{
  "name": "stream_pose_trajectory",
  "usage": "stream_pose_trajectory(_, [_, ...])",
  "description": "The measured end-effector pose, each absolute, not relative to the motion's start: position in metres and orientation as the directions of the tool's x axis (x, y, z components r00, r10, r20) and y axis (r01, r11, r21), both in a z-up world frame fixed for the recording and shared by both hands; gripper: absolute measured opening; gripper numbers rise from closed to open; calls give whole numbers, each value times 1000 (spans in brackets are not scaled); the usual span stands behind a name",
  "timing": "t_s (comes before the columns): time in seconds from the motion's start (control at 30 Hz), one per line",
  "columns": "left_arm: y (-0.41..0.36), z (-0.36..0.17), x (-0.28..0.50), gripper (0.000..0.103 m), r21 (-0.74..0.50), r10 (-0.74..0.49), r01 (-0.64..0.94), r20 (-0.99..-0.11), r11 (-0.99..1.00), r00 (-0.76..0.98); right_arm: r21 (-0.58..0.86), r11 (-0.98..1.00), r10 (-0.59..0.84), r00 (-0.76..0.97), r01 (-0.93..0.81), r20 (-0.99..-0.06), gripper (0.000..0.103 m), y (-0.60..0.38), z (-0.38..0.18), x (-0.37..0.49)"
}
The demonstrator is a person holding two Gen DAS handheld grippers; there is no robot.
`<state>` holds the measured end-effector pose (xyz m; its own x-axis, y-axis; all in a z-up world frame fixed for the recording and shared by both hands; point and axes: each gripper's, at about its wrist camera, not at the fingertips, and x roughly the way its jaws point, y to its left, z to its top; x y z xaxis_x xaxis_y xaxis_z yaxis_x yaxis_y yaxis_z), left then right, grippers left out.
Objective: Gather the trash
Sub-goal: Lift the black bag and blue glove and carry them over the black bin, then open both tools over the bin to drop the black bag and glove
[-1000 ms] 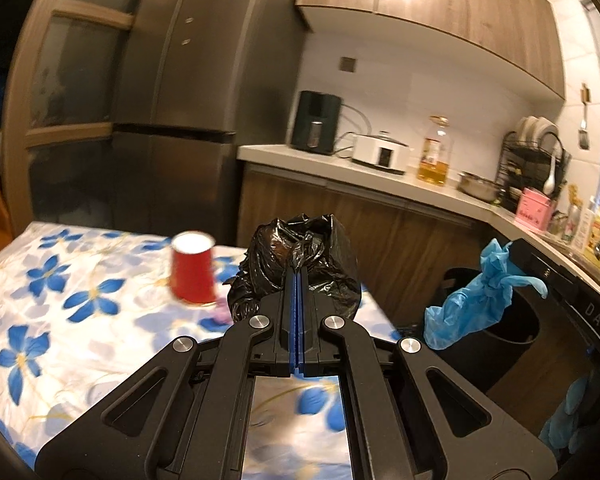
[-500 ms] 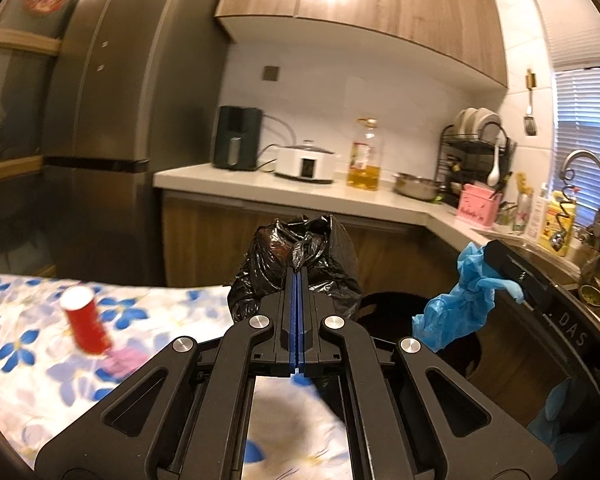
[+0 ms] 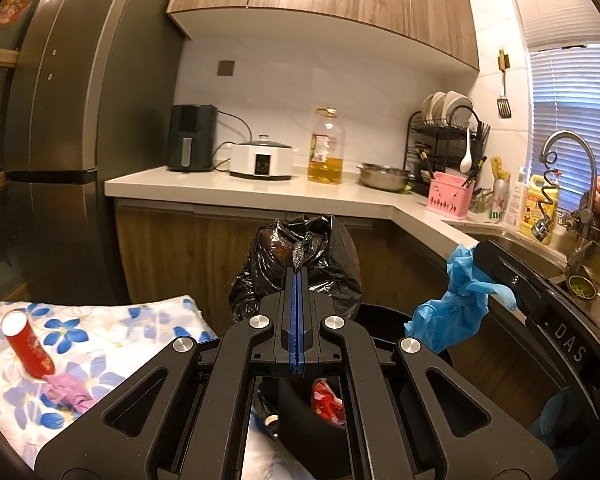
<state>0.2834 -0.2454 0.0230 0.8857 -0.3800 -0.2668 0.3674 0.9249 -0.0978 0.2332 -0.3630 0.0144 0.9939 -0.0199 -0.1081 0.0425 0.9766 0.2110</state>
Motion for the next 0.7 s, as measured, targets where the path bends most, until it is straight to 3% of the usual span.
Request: stream_pose_trajectory(0.7, [-281,2,315,0,-87,-420,415,-318,906,850,243,968,-30,990,63,-138,1,-386,7,252])
